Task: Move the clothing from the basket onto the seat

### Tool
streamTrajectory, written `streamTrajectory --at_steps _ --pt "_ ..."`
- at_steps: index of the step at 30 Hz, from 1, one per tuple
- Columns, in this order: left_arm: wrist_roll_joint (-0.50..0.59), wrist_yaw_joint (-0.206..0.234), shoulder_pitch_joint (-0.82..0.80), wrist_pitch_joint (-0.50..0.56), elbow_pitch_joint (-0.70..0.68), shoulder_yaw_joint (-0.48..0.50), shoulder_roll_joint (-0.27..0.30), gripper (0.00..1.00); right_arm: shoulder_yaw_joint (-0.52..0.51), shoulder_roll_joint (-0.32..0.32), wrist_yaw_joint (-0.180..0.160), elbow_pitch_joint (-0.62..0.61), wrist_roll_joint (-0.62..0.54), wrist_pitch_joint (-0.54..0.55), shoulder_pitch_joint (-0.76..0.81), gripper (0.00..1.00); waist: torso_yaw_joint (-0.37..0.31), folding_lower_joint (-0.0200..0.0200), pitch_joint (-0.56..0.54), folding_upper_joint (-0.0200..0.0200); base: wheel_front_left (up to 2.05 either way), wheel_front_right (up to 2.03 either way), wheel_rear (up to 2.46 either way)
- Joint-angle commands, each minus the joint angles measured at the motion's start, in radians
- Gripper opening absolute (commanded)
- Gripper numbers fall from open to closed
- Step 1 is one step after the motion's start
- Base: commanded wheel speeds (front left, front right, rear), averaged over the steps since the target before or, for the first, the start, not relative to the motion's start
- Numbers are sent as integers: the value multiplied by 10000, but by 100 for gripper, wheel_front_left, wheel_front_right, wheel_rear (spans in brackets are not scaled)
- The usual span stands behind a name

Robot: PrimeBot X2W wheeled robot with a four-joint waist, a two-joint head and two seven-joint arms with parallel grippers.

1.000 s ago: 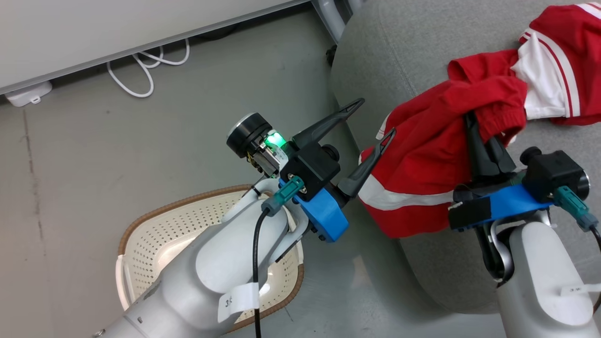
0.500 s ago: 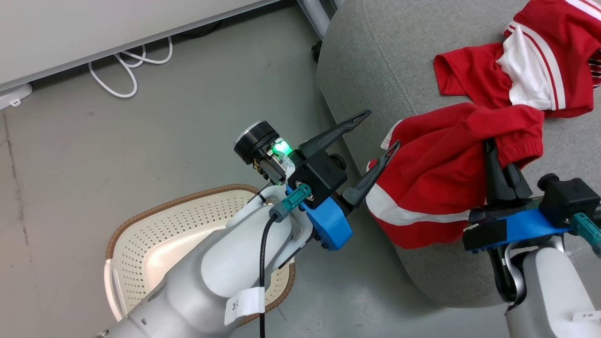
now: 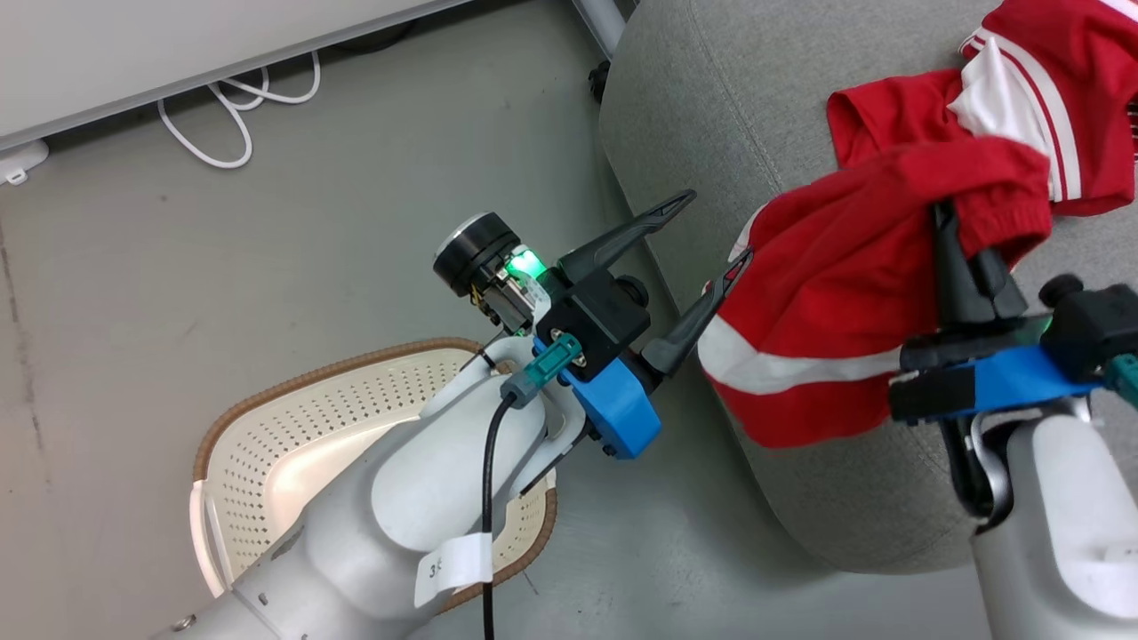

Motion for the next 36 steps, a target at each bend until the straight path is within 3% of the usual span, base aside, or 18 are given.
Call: streamTrajectory --at_steps 1,11,17,29,36 --pt "83 -13 -195 -30 -51 123 110 100 57 -187 1 -154 -91 -37 -435 0 -16 0 192 -1 0 0 0" --pt "436 -13 -913 -30 -162 29 358 100 -520 -1463 1 -793 -219 -37 -3150 0 180 0 1646 -1 0 0 0" --pt "543 -13 -1504 -30 -136 -16 545 100 -1700 -2449 0 -1017 -202 -36 -4958 0 331 0 2801 -1 0 0 0" --pt "735 -13 -2565 -28 -84 -165 716 100 -4351 -4881 1 582 -100 -34 -7032 0 409 0 4514 -1 0 0 0" --pt "703 -13 -2709 -28 -91 -213 758 100 -4848 -5299 1 1917 -401 -36 -6695 0 412 0 4794 -1 0 0 0"
